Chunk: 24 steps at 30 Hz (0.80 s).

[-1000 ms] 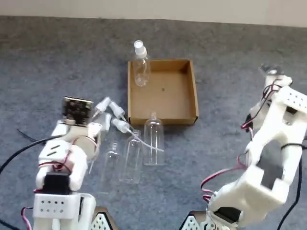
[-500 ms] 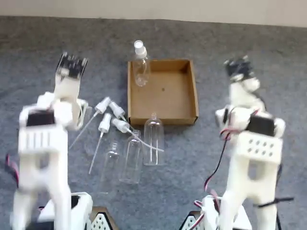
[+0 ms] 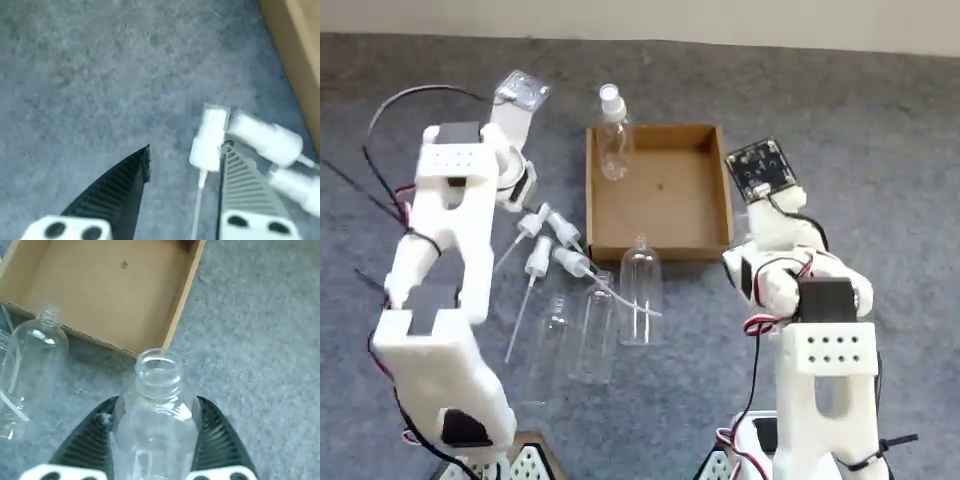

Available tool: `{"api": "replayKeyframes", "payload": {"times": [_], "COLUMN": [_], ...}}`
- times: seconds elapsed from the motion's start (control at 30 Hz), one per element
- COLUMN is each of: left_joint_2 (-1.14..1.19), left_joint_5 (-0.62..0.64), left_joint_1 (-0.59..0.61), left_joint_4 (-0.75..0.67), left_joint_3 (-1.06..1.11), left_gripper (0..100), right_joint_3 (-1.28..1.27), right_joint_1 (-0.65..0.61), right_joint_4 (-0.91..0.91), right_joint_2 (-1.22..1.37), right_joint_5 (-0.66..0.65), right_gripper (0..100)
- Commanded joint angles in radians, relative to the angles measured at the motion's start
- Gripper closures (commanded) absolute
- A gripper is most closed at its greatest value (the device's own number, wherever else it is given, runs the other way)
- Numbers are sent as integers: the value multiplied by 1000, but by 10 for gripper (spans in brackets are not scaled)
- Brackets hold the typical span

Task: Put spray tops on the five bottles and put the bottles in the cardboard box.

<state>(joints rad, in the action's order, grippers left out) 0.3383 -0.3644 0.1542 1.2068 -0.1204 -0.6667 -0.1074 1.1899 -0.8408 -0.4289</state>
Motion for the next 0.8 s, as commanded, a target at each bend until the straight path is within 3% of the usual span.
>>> {"api": "replayKeyframes", "payload": {"times": [0.0,0.33,0.67,0.77], "left_joint_2": [113,277,272,297], "left_joint_5": [-11,-54,-89,-92], "left_joint_1": [-21,-35,-33,-24], "left_joint_4": [18,12,51,52], "left_joint_3": [-160,-209,-203,-203], "left_gripper": [786,790,792,851], "right_joint_3": [4,1,-1,-1], "right_joint_1": [-16,-16,-15,-16], "right_joint_4": [45,53,54,54], "right_joint_2": [-35,-38,-39,-39], "right_joint_5": [12,12,12,8], "right_gripper": [995,995,995,995]}}
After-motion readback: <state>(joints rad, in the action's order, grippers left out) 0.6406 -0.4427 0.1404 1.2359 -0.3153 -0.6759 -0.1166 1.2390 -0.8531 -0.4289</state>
